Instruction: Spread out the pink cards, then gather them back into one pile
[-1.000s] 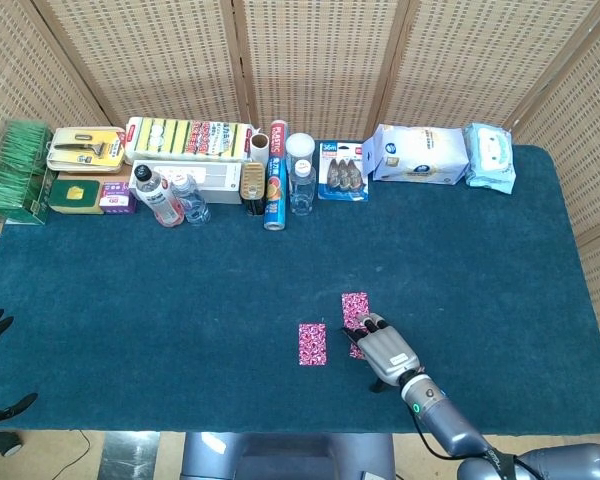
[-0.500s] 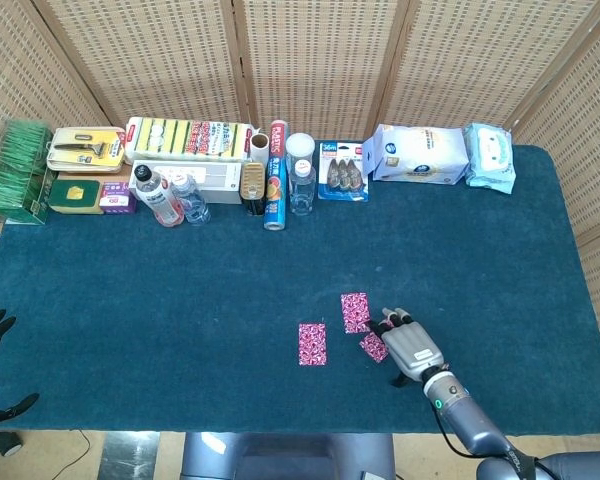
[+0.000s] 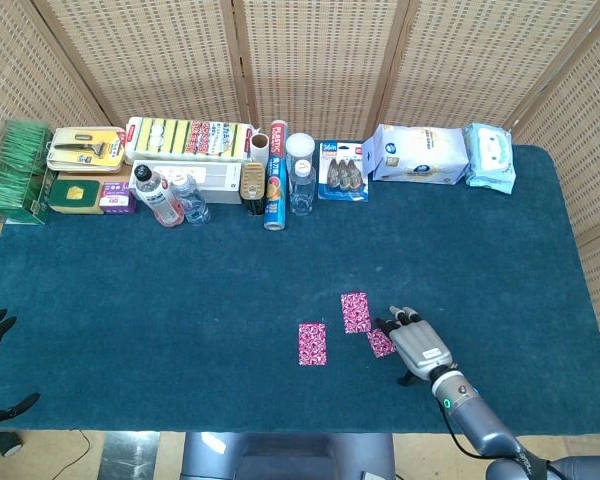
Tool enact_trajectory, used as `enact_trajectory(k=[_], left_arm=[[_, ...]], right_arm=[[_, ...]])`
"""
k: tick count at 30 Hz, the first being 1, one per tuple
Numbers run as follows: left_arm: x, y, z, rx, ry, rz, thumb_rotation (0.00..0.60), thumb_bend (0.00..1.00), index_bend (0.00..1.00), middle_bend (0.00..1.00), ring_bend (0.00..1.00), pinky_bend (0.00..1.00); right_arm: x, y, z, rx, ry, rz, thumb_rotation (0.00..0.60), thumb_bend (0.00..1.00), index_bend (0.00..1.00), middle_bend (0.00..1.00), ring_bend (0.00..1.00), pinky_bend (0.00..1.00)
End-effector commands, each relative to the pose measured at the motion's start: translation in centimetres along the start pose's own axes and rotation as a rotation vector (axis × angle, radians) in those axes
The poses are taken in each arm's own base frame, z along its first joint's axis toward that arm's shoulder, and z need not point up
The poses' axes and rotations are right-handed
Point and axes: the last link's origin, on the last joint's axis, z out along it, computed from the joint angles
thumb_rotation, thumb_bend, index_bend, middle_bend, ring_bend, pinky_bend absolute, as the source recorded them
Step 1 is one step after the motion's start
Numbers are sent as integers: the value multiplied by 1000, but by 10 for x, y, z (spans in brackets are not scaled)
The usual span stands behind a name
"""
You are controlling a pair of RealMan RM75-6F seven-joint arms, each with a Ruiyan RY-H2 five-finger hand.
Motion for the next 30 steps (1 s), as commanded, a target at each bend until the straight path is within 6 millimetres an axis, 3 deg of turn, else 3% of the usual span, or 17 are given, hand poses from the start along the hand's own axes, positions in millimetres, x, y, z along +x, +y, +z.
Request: enact_trajectory(k=[1, 10, 18, 30], left_arm=[[0, 0, 0, 0, 0, -1, 600, 72, 0, 0, 0, 0], [1, -1, 0, 0, 0, -5, 600, 72, 0, 0, 0, 0], [1, -1, 1, 1, -1, -4, 600, 73, 0, 0, 0, 0], [0, -1, 1, 2, -6, -2, 600, 72, 0, 0, 0, 0]], right_arm=[[2, -2, 0, 4, 10, 2, 600, 0, 99, 265, 43, 84], [14, 1, 9, 16, 123, -38, 600, 27, 130, 101, 28, 104], [19, 8, 19, 10, 173, -63, 600, 44, 183, 91, 24, 109], [39, -3, 50, 41, 230, -87, 600, 58, 199, 96, 27, 120]])
